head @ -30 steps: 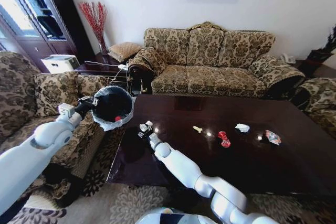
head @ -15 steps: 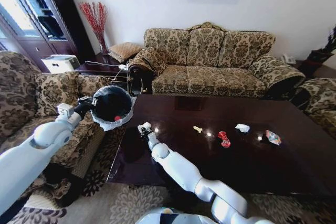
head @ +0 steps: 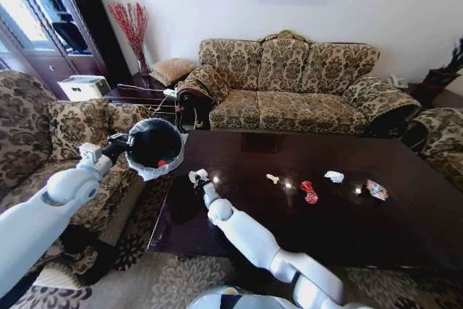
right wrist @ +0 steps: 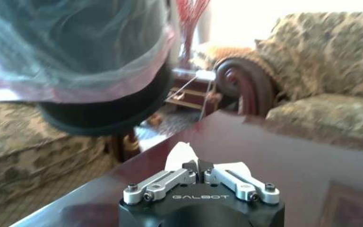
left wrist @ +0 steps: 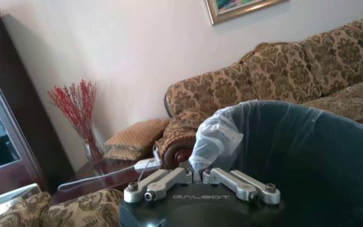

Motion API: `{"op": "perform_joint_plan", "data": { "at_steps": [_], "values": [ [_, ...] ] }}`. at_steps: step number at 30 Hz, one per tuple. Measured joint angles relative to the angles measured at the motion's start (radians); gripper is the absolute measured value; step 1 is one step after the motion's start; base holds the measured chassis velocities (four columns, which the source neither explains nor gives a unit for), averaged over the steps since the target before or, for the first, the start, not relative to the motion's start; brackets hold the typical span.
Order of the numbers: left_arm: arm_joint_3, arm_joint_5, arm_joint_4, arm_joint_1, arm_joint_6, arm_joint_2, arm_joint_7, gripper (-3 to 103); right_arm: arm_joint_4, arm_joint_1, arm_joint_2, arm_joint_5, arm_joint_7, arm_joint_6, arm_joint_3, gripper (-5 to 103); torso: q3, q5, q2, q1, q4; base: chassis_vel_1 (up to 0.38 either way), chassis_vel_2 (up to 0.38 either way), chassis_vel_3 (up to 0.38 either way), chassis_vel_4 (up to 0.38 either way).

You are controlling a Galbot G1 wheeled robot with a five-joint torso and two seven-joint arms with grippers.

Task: Move to the front of the table and place the trash on the table into the trash bin.

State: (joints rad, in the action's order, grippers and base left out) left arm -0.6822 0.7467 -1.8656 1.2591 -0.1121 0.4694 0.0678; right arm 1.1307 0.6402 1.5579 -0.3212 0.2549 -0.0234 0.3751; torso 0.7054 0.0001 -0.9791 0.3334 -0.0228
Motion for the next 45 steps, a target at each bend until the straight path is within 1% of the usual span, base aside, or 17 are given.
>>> {"op": "perform_joint_plan", "data": {
  "at_steps": [6, 9, 10, 11, 12, 14, 16, 19, 20, 22, 23, 26, 32, 35, 40, 41, 45],
  "values": [
    [0.008, 0.004, 0.009, -0.015, 0.002, -0.010, 0.000, 3, 0.140, 0.047, -0.086, 0.019, 0.019, 0.009, -0.046, 0, 0.000, 0.0000, 0.000, 0.000, 0.0002, 0.000, 0.000, 0.000, 0.000],
    [0.009, 0.004, 0.017, -0.018, 0.007, -0.014, -0.003, 3, 0.228, 0.086, -0.132, 0.027, 0.010, 0.059, -0.086, 0, 0.000, 0.0002, 0.000, 0.000, 0.0005, 0.000, 0.000, 0.000, 0.000],
    [0.009, 0.007, 0.025, -0.018, 0.020, -0.015, -0.009, 3, 0.313, 0.118, -0.176, 0.020, -0.033, 0.137, -0.116, 0, 0.000, 0.0004, 0.000, 0.000, 0.0002, 0.000, 0.000, 0.000, 0.000],
    [0.009, 0.007, 0.025, -0.018, 0.020, -0.015, -0.009, 3, 0.313, 0.118, -0.176, 0.020, -0.033, 0.137, -0.116, 0, 0.000, 0.0004, 0.000, 0.000, 0.0002, 0.000, 0.000, 0.000, 0.000],
    [0.009, 0.011, 0.025, -0.018, 0.026, -0.015, -0.011, 3, 0.352, 0.133, -0.198, 0.009, -0.065, 0.164, -0.132, 0, 0.000, 0.0004, 0.000, 0.000, -0.0001, 0.000, 0.000, 0.000, 0.000],
    [0.009, 0.035, 0.011, -0.012, 0.034, -0.014, -0.017, 3, 0.511, 0.183, -0.275, -0.048, -0.181, 0.230, -0.189, 0, 0.000, 0.0003, 0.000, 0.000, 0.0000, 0.000, 0.000, 0.000, 0.000],
    [0.009, 0.038, 0.005, -0.011, 0.034, -0.014, -0.019, 3, 0.554, 0.195, -0.298, -0.072, -0.214, 0.243, -0.205, 0, 0.000, 0.0000, 0.000, 0.000, 0.0002, 0.000, 0.000, 0.000, 0.000],
    [0.009, 0.049, -0.026, -0.008, 0.035, -0.020, -0.025, 3, 0.713, 0.212, -0.380, -0.214, -0.365, 0.294, -0.243, 0, 0.000, 0.0002, 0.000, 0.000, 0.0005, 0.000, 0.000, 0.000, 0.000],
    [0.009, 0.049, -0.026, -0.008, 0.035, -0.020, -0.025, 3, 0.713, 0.212, -0.380, -0.214, -0.365, 0.294, -0.243, 0, 0.000, 0.0002, 0.000, 0.000, 0.0005, 0.000, 0.000, 0.000, 0.000],
    [0.014, 0.055, -0.049, -0.008, 0.035, -0.028, -0.028, 3, 0.791, 0.199, -0.406, -0.296, -0.438, 0.295, -0.248, 0, 0.000, 0.0003, 0.000, 0.000, 0.0003, 0.000, 0.000, 0.000, 0.000],
    [0.014, 0.055, -0.049, -0.008, 0.035, -0.028, -0.028, 3, 0.791, 0.199, -0.406, -0.296, -0.438, 0.295, -0.248, 0, 0.000, 0.0003, 0.000, 0.000, 0.0003, 0.000, 0.000, 0.000, 0.000],
    [0.046, 0.059, -0.086, -0.009, 0.035, -0.041, -0.037, 3, 0.869, 0.167, -0.417, -0.384, -0.512, 0.277, -0.243, 0, 0.000, 0.0000, 0.000, 0.000, 0.0001, 0.000, 0.000, 0.000, 0.000],
    [0.087, 0.059, -0.142, 0.007, 0.029, -0.032, -0.039, 3, 0.889, 0.145, -0.412, -0.422, -0.544, 0.234, -0.208, 0, 0.000, -0.0002, 0.000, 0.000, 0.0000, 0.000, 0.000, 0.000, 0.000],
    [0.096, 0.066, -0.187, 0.018, 0.022, -0.021, -0.036, 3, 0.853, 0.160, -0.414, -0.367, -0.573, 0.185, -0.166, 0, 0.000, -0.0001, 0.000, 0.000, 0.0002, 0.000, 0.000, 0.000, 0.000],
    [0.083, 0.070, -0.227, 0.031, 0.019, -0.024, -0.037, 3, 0.825, 0.172, -0.415, -0.296, -0.554, 0.158, -0.138, 0, 0.000, 0.0001, 0.000, 0.000, 0.0001, 0.000, 0.000, 0.000, 0.000],
    [0.081, 0.071, -0.234, 0.031, 0.019, -0.025, -0.037, 3, 0.819, 0.171, -0.416, -0.266, -0.553, 0.151, -0.139, -3, 0.000, 0.0000, 0.000, 0.000, 0.0001, 0.000, 0.000, 0.000, 0.000],
    [0.081, 0.073, -0.254, 0.036, 0.015, -0.026, -0.038, 3, 0.807, 0.171, -0.417, -0.221, -0.555, 0.150, -0.145, -1, 0.000, 0.0000, 0.000, 0.000, 0.0001, 0.000, 0.000, 0.000, 0.000]
  ]
}}
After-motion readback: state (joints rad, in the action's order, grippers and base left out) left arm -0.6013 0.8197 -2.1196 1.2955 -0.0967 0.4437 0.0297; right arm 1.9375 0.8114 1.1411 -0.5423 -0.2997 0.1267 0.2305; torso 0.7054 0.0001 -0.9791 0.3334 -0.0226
